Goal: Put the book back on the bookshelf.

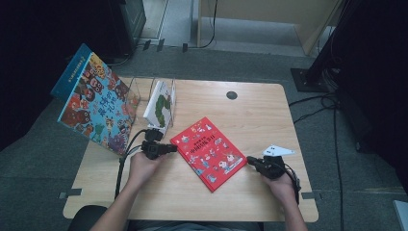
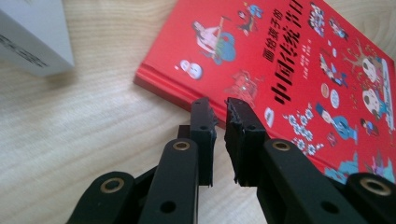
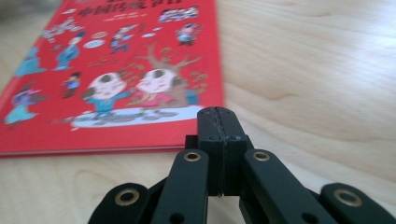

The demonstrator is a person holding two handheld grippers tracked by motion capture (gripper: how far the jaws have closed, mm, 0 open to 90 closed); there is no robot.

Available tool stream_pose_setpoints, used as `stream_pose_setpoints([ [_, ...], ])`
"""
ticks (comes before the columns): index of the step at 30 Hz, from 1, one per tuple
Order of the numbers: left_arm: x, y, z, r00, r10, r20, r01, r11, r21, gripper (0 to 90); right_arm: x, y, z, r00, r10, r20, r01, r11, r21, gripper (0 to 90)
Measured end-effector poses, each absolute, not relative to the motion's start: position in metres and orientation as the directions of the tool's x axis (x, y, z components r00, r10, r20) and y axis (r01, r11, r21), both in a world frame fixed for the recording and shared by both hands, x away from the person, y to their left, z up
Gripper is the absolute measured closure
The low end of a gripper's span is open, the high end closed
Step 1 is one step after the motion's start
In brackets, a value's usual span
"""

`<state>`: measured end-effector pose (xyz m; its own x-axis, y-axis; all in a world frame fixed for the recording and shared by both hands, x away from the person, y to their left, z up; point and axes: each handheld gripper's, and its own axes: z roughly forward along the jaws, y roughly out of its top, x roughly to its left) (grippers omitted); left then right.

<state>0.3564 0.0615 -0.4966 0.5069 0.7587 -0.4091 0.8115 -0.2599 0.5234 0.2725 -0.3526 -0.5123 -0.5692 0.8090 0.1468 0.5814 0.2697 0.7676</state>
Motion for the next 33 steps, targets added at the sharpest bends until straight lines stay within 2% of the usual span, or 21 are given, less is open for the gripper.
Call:
stream_pose_setpoints([
  [6, 0.344, 0.056, -0.499, 0.515, 0.747, -0.421, 0.815, -0.272, 0.512, 83.3, 0.284, -0.352, -0.512, -0.546, 0.828, 0.123, 0.583, 0.27, 0.767, 89.9],
  [19, 0.319, 0.044, -0.504, 0.535, 0.737, -0.412, 0.803, -0.292, 0.52, 82.0, 0.308, -0.338, -0.519, -0.562, 0.82, 0.114, 0.607, 0.314, 0.73, 88.6],
  [26, 0.319, 0.041, -0.506, 0.539, 0.734, -0.413, 0.802, -0.297, 0.519, 81.7, 0.308, -0.335, -0.519, -0.569, 0.812, 0.132, 0.608, 0.307, 0.732, 89.2],
  [33, 0.323, 0.042, -0.506, 0.528, 0.738, -0.42, 0.809, -0.287, 0.512, 81.2, 0.3, -0.321, -0.519, -0.608, 0.785, 0.116, 0.587, 0.347, 0.732, 89.3],
])
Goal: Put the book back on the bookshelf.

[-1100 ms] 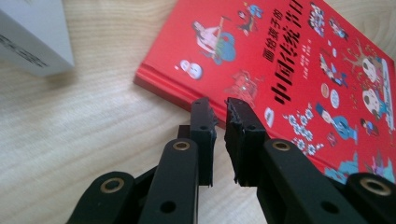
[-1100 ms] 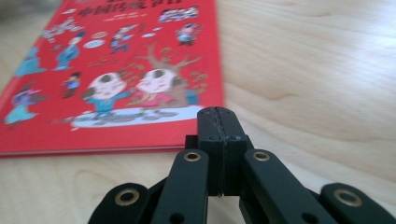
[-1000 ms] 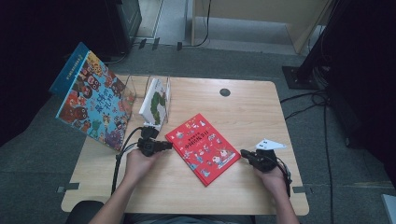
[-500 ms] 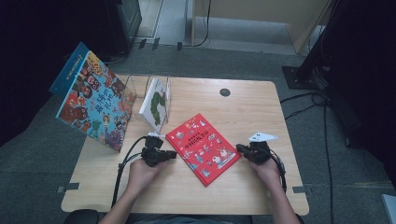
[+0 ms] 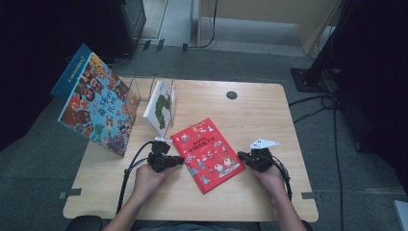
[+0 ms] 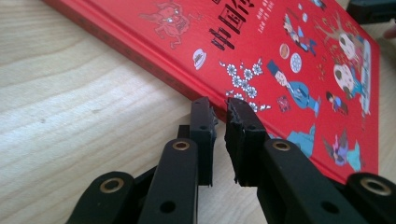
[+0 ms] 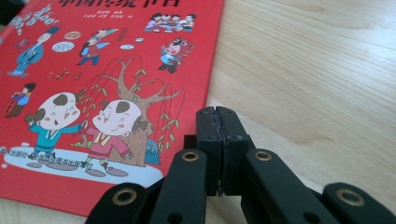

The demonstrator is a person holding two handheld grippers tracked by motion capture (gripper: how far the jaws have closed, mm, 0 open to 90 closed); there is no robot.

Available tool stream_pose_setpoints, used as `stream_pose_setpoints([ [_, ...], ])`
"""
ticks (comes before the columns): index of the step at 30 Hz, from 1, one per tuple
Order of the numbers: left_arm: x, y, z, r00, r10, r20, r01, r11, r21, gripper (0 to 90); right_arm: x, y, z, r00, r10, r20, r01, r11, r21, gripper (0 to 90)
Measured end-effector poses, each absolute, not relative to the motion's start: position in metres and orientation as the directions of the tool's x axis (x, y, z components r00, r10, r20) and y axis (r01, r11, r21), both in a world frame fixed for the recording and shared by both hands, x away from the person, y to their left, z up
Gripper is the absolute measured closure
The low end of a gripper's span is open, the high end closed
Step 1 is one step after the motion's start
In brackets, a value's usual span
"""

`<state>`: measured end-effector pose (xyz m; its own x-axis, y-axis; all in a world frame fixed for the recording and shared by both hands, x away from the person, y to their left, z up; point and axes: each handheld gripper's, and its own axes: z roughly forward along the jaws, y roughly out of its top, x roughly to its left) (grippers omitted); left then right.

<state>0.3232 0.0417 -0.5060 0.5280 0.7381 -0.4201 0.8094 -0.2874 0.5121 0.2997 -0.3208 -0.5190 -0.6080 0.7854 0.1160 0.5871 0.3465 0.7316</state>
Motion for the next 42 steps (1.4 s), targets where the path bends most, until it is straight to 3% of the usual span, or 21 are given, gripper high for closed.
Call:
stream_pose_setpoints([
  [24, 0.348, 0.046, -0.504, 0.503, 0.747, -0.434, 0.829, -0.276, 0.487, 80.3, 0.274, -0.299, -0.52, -0.549, 0.827, 0.12, 0.606, 0.295, 0.739, 90.0],
  [42, 0.356, 0.043, -0.507, 0.503, 0.743, -0.441, 0.823, -0.257, 0.506, 80.7, 0.262, -0.3, -0.52, -0.557, 0.819, 0.136, 0.611, 0.294, 0.735, 88.9],
])
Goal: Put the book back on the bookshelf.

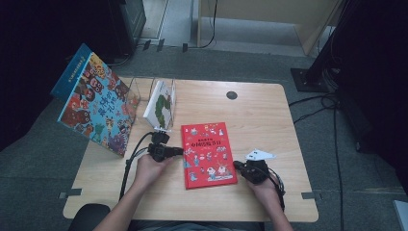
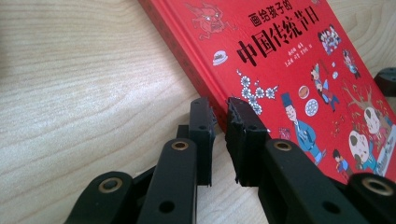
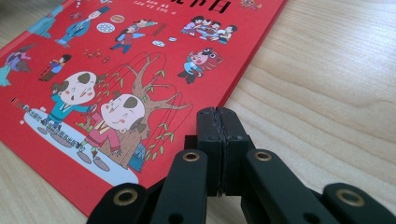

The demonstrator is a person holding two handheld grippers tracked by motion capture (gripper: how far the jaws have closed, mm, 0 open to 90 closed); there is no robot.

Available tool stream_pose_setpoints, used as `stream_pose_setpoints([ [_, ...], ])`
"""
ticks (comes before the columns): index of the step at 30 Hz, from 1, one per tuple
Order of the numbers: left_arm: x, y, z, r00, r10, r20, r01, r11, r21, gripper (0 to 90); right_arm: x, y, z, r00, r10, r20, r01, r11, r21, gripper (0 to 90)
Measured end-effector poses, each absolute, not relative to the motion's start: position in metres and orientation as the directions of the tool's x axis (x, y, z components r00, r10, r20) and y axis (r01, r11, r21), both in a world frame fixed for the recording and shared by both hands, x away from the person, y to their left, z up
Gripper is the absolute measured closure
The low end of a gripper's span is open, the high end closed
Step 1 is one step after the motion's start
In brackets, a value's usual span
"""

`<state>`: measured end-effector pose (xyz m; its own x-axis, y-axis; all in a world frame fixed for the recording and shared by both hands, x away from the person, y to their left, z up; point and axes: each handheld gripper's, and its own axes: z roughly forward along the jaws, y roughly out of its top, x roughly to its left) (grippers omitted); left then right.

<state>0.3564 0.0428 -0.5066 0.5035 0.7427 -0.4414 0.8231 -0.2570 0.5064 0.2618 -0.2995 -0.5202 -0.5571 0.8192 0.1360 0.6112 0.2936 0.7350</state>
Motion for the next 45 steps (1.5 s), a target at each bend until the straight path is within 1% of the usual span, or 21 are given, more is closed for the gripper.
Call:
stream_pose_setpoints([
  [3, 0.355, 0.042, -0.506, 0.507, 0.751, -0.424, 0.819, -0.267, 0.507, 80.6, 0.262, -0.3, -0.52, -0.561, 0.818, 0.125, 0.604, 0.301, 0.738, 85.1],
  [5, 0.353, 0.041, -0.504, 0.509, 0.757, -0.41, 0.818, -0.278, 0.504, 82.3, 0.264, -0.302, -0.519, -0.556, 0.82, 0.139, 0.607, 0.286, 0.741, 83.9],
  [9, 0.347, 0.041, -0.5, 0.516, 0.75, -0.413, 0.814, -0.28, 0.509, 82.3, 0.265, -0.305, -0.516, -0.544, 0.824, 0.159, 0.609, 0.258, 0.75, 79.2],
  [13, 0.342, 0.04, -0.499, 0.521, 0.751, -0.405, 0.811, -0.287, 0.511, 81.5, 0.271, -0.306, -0.514, -0.525, 0.825, 0.211, 0.629, 0.209, 0.749, 71.1],
  [16, 0.34, 0.038, -0.501, 0.512, 0.754, -0.411, 0.816, -0.278, 0.507, 80.8, 0.279, -0.303, -0.512, -0.513, 0.824, 0.241, 0.648, 0.188, 0.738, 62.4],
  [18, 0.339, 0.037, -0.501, 0.514, 0.754, -0.408, 0.815, -0.281, 0.506, 80.8, 0.285, -0.301, -0.511, -0.497, 0.826, 0.267, 0.681, 0.18, 0.71, 59.4],
  [22, 0.341, 0.037, -0.501, 0.508, 0.757, -0.411, 0.819, -0.278, 0.501, 81.0, 0.301, -0.299, -0.512, -0.467, 0.819, 0.332, 0.749, 0.166, 0.642, 56.5],
  [25, 0.343, 0.037, -0.501, 0.507, 0.761, -0.405, 0.82, -0.28, 0.499, 81.0, 0.311, -0.298, -0.51, -0.442, 0.818, 0.369, 0.778, 0.145, 0.611, 56.1],
  [28, 0.345, 0.035, -0.502, 0.505, 0.762, -0.406, 0.821, -0.28, 0.497, 81.2, 0.321, -0.297, -0.507, -0.423, 0.807, 0.412, 0.815, 0.14, 0.562, 58.2],
  [32, 0.348, 0.032, -0.501, 0.511, 0.76, -0.401, 0.819, -0.289, 0.496, 81.4, 0.331, -0.296, -0.503, -0.39, 0.815, 0.429, 0.853, 0.144, 0.503, 59.3],
  [36, 0.349, 0.03, -0.503, 0.508, 0.752, -0.421, 0.824, -0.281, 0.492, 81.6, 0.341, -0.305, -0.504, -0.306, 0.794, 0.525, 0.902, 0.065, 0.428, 60.9],
  [39, 0.348, 0.028, -0.503, 0.512, 0.745, -0.427, 0.823, -0.284, 0.491, 81.4, 0.346, -0.306, -0.503, -0.286, 0.803, 0.523, 0.91, 0.056, 0.411, 61.7],
  [42, 0.347, 0.028, -0.504, 0.504, 0.746, -0.436, 0.828, -0.273, 0.49, 82.3, 0.349, -0.305, -0.501, -0.284, 0.813, 0.509, 0.915, 0.072, 0.396, 61.9],
  [43, 0.347, 0.028, -0.504, 0.499, 0.748, -0.438, 0.829, -0.265, 0.492, 82.4, 0.351, -0.305, -0.501, -0.278, 0.812, 0.512, 0.919, 0.069, 0.389, 63.1],
  [45, 0.344, 0.027, -0.504, 0.499, 0.753, -0.429, 0.825, -0.261, 0.502, 85.0, 0.352, -0.305, -0.501, -0.266, 0.814, 0.516, 0.925, 0.064, 0.375, 64.5],
])
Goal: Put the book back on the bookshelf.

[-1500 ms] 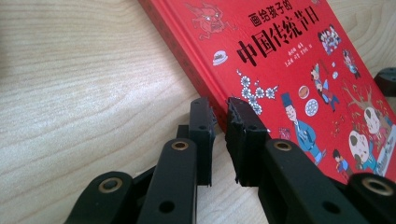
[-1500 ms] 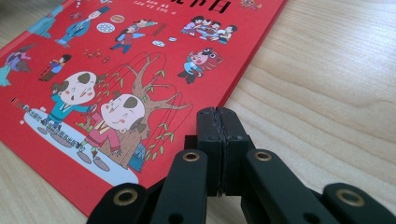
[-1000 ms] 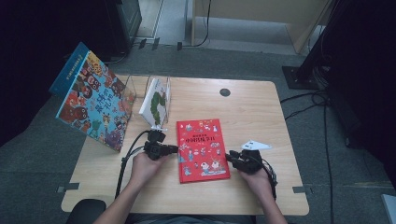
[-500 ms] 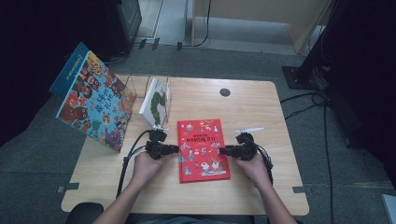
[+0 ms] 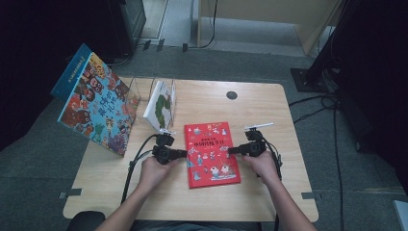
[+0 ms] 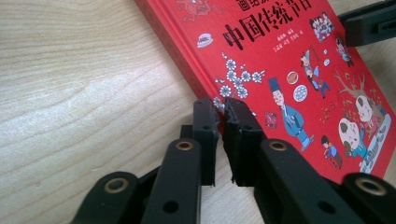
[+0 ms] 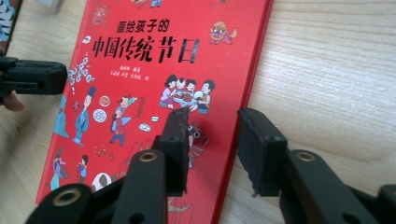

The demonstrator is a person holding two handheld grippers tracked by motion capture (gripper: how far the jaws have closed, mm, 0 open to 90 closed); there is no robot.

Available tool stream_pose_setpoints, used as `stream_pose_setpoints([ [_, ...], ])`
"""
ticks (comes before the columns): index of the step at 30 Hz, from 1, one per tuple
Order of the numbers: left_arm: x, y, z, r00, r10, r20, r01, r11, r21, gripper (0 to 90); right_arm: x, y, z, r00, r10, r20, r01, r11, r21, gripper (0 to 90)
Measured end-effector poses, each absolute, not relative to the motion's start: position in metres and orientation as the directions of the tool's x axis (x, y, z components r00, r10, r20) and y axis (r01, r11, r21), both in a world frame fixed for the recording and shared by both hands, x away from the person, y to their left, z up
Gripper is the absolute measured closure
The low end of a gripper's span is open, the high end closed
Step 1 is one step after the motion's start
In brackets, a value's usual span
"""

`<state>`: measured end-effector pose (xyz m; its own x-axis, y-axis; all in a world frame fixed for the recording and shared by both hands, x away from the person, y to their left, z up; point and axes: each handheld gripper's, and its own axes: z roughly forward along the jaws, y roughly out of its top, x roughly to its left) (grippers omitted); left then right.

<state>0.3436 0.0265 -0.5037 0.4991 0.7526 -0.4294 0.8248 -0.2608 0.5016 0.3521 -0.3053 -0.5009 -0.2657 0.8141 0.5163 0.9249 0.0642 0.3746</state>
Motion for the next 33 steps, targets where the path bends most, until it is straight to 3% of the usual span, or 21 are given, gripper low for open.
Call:
stream_pose_setpoints([
  [7, 0.338, 0.027, -0.507, 0.488, 0.758, -0.432, 0.831, -0.254, 0.494, 87.5, 0.356, -0.307, -0.498, -0.259, 0.812, 0.523, 0.936, 0.077, 0.344, 68.3],
  [13, 0.336, 0.025, -0.507, 0.496, 0.759, -0.422, 0.826, -0.261, 0.5, 89.3, 0.354, -0.309, -0.482, -0.292, 0.79, 0.539, 0.918, 0.074, 0.389, 71.3],
  [19, 0.337, 0.026, -0.507, 0.502, 0.746, -0.438, 0.829, -0.271, 0.489, 89.0, 0.353, -0.302, -0.458, -0.335, 0.795, 0.507, 0.905, 0.122, 0.406, 65.8],
  [22, 0.337, 0.025, -0.507, 0.503, 0.74, -0.446, 0.83, -0.271, 0.487, 88.4, 0.353, -0.293, -0.445, -0.364, 0.82, 0.441, 0.893, 0.173, 0.416, 60.9],
  [33, 0.337, 0.024, -0.508, 0.491, 0.744, -0.453, 0.834, -0.252, 0.491, 85.0, 0.351, -0.258, -0.405, -0.474, 0.797, 0.375, 0.856, 0.316, 0.409, 67.2],
])
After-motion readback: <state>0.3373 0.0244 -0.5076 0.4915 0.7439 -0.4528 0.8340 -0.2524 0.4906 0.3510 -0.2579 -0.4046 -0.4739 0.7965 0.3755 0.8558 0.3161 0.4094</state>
